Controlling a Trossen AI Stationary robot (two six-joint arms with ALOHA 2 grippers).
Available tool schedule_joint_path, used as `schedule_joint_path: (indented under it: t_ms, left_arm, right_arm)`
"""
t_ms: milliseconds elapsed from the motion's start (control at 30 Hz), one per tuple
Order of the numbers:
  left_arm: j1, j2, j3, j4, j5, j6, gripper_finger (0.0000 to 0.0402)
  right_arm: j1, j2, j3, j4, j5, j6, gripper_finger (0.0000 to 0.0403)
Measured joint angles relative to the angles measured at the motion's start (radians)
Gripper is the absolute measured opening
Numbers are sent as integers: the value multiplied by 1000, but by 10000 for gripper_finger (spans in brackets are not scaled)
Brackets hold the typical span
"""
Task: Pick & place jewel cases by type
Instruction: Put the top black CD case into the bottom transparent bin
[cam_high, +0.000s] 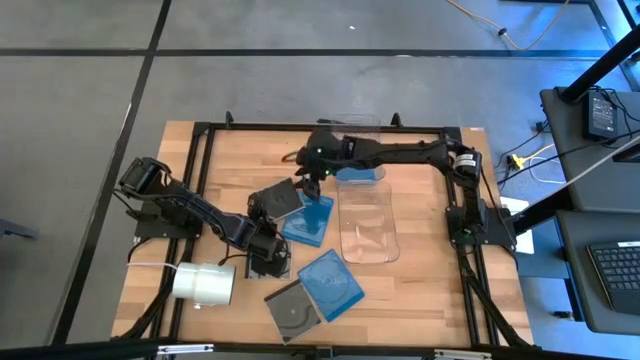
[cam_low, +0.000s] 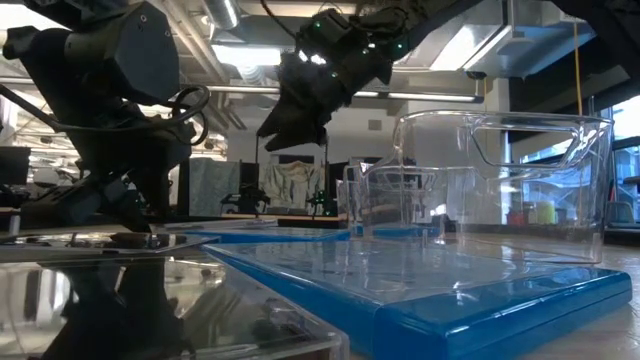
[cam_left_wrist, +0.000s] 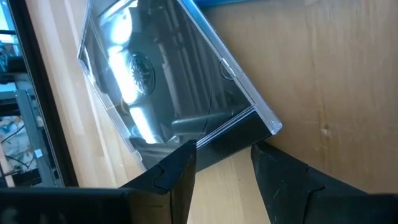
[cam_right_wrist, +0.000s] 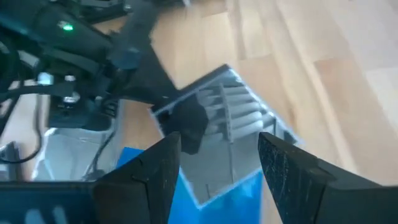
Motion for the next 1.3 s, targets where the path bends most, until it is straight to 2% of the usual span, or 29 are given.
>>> schedule_joint_path:
  t_ms: [233, 433, 633, 967, 1300]
  left_arm:
    - [0, 1, -1, 1, -11, 42, 155]
    - [0, 2, -1, 1, -15, 52, 155]
    - [0, 2, -1, 4, -15, 52, 155]
    - [0, 2, -1, 5, -16, 52, 155]
    - [0, 2, -1, 5, -17, 53, 155]
  right_arm:
    - [27, 0, 0, -63, 10, 23, 218]
    - [55, 32, -2, -82, 150, -51, 218]
    - [83, 100, -2, -57, 150, -142, 218]
    - [84, 161, -3, 54, 152, -181, 218]
    - [84, 211, -2, 53, 150, -187, 218]
